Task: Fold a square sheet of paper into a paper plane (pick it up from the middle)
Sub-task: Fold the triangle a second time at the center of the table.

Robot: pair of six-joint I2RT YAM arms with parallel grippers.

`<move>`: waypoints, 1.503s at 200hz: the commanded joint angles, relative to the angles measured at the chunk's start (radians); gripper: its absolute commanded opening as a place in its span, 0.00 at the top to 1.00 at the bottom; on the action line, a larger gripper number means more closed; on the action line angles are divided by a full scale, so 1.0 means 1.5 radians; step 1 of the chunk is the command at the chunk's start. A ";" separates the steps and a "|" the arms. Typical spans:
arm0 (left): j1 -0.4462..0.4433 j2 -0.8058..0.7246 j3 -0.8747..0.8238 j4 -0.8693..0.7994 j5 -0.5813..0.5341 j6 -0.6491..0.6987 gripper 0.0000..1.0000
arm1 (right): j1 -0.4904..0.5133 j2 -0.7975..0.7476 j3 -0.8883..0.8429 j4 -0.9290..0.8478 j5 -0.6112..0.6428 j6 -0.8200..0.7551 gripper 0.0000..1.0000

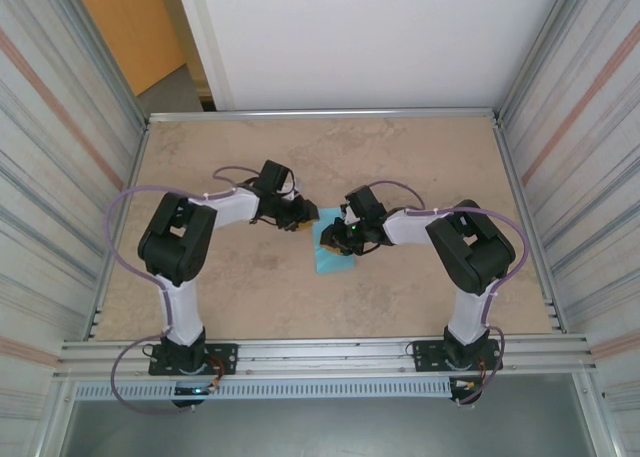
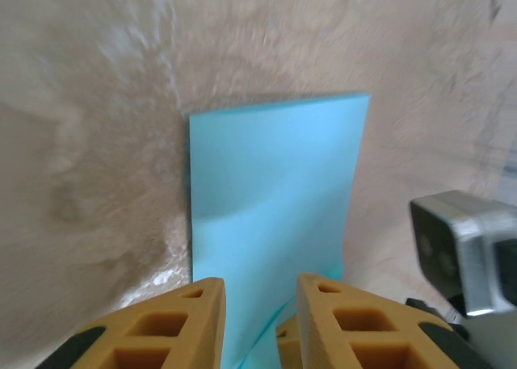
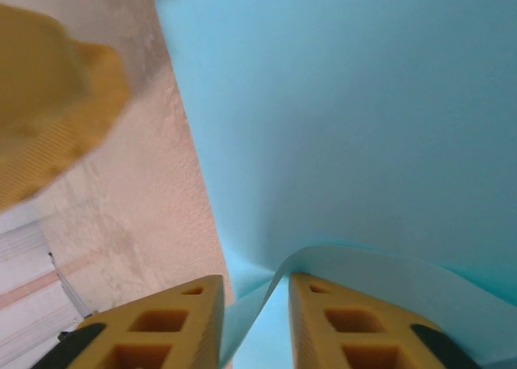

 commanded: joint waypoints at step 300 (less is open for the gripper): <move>-0.085 -0.026 -0.101 -0.001 -0.033 0.004 0.94 | 0.018 0.011 0.019 -0.100 0.046 -0.042 0.93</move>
